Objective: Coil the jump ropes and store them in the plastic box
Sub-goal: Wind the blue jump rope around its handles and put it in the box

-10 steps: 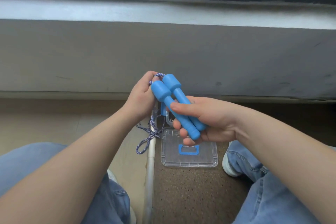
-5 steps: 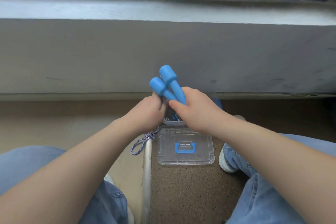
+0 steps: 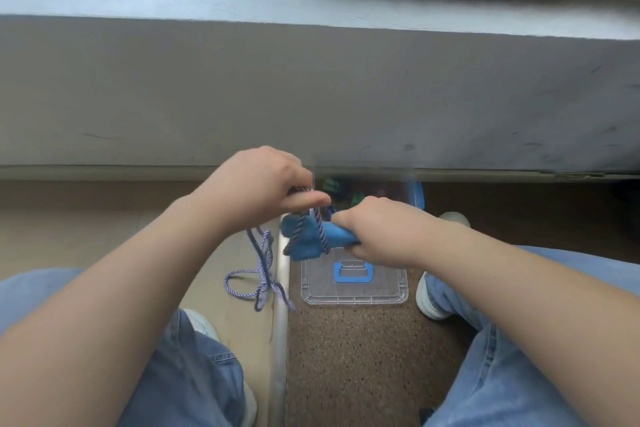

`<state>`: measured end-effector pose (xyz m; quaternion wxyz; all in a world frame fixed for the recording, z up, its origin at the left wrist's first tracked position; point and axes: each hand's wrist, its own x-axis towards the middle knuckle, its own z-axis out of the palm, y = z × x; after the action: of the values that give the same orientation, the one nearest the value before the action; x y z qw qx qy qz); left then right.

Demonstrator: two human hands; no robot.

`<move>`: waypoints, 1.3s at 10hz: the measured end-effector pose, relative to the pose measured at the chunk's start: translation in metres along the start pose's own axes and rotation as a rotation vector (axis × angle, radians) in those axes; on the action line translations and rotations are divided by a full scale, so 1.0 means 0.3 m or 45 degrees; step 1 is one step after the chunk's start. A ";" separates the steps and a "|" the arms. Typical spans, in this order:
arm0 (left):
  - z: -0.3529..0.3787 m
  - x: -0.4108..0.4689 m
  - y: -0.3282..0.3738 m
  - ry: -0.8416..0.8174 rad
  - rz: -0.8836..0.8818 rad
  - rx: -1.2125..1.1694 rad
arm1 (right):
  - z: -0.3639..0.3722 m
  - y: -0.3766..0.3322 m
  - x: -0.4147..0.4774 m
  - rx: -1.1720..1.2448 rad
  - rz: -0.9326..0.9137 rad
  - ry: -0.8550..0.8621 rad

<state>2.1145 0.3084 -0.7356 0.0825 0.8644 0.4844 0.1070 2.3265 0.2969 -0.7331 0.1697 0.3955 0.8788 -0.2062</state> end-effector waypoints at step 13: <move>0.160 -0.005 -0.045 0.220 -1.264 0.384 | -0.082 -0.024 -0.064 0.546 -0.088 0.312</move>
<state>2.1154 0.3123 -0.7853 -0.0422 0.5209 0.8508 0.0552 2.3298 0.2928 -0.7016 -0.0330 0.4142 0.8420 -0.3441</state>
